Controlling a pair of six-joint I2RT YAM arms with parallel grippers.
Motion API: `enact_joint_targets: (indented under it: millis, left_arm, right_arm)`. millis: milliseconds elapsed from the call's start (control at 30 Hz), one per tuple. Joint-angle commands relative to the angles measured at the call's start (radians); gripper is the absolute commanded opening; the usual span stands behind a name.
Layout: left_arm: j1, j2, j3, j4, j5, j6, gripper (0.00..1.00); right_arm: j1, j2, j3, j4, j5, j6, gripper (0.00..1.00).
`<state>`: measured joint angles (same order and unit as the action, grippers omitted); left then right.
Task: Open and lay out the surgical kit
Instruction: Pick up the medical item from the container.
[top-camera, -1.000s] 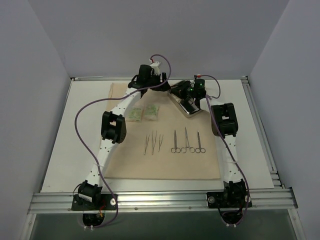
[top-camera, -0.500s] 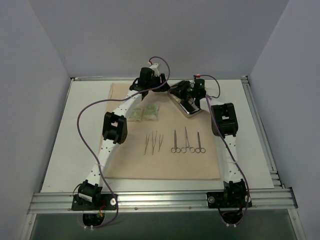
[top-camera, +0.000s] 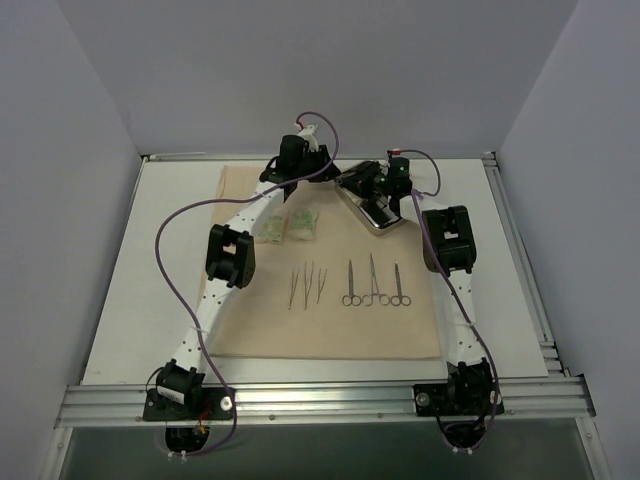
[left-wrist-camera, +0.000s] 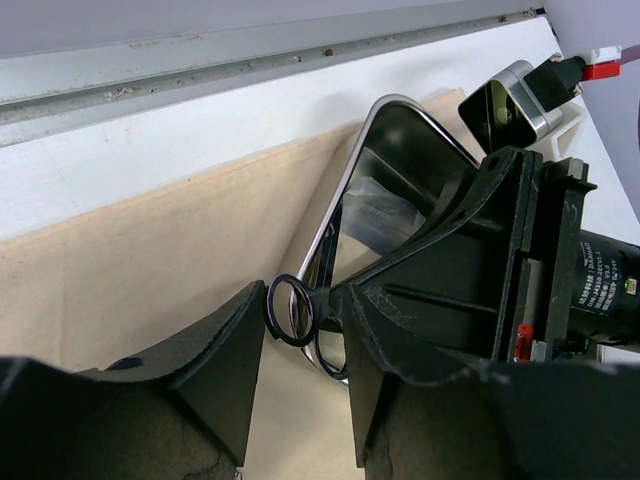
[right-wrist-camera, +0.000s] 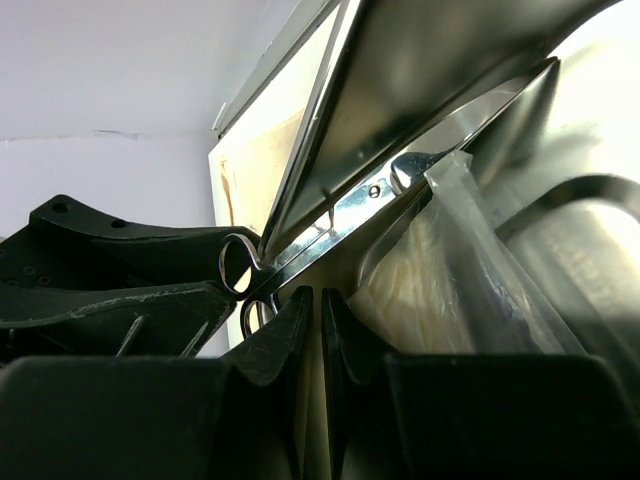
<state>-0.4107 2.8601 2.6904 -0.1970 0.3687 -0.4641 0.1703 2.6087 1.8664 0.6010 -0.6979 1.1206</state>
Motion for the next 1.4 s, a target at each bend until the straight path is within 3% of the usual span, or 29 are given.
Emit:
enact_joint_targets:
  millis: [0,267,467,800,1133,1367]
  left_arm:
    - [0.003,0.010,0.049,0.054,0.024,-0.018,0.45]
    - [0.009,0.004,0.049,0.059,0.036,-0.036,0.25]
    - [0.015,-0.019,0.054,0.080,0.070,-0.070,0.03]
    - [0.029,-0.087,0.052,0.074,0.114,-0.137,0.02]
    - [0.038,-0.200,0.074,0.080,0.147,-0.124,0.02]
    - [0.038,-0.235,0.074,0.030,0.141,-0.105,0.02]
  right_arm:
    - [-0.018,0.054,-0.003,-0.125,-0.017,0.036,0.06]
    - [-0.026,0.053,-0.001,-0.116,-0.017,0.044,0.05]
    - [-0.040,0.031,-0.003,-0.110,-0.011,0.041,0.06]
    - [-0.077,-0.067,-0.021,-0.127,0.034,0.024,0.08]
    - [-0.115,-0.306,-0.073,-0.300,0.143,-0.169,0.29]
    - [-0.114,-0.331,-0.122,-0.279,0.115,-0.160,0.31]
